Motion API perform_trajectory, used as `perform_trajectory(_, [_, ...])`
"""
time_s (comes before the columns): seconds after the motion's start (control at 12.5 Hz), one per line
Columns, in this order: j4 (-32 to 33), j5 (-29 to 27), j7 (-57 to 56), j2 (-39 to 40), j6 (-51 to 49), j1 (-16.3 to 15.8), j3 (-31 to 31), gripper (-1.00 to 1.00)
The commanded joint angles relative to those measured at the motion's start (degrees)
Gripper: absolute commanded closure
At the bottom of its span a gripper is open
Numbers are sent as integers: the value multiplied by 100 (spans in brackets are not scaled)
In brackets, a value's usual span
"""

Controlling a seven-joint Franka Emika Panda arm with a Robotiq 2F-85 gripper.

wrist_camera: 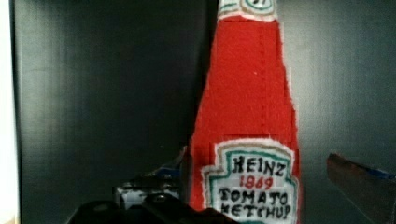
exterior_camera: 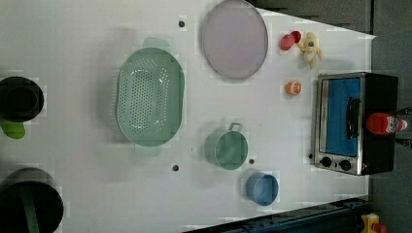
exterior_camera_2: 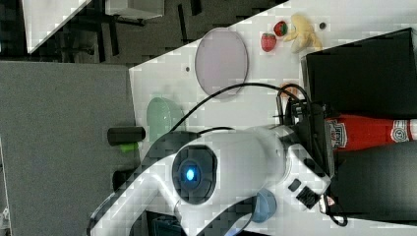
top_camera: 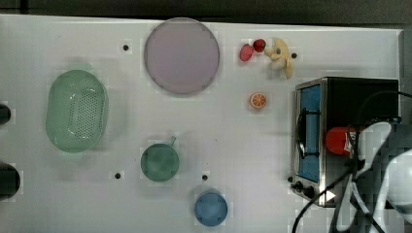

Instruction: Pick Ketchup from oven and place it on table.

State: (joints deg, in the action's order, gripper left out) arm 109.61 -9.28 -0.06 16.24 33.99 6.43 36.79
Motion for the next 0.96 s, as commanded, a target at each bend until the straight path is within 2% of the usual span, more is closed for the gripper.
perform_trajectory(0.08, [39, -61, 279, 128, -4, -157, -14, -37])
perform_trajectory(0.16, [31, -61, 279, 90, -6, -171, -17, -23])
perform_trajectory(0.4, [-201, -21, 279, -59, -220, -257, -40, -23])
perform_trajectory(0.64, [-889, 320, 260, -466, -1168, -712, -279, -23])
perform_trajectory(0.72, [-1088, 371, 260, -666, -1400, -996, -668, -23])
perform_trajectory(0.96, [-1048, 370, 260, -791, -1408, -1334, -1582, -23])
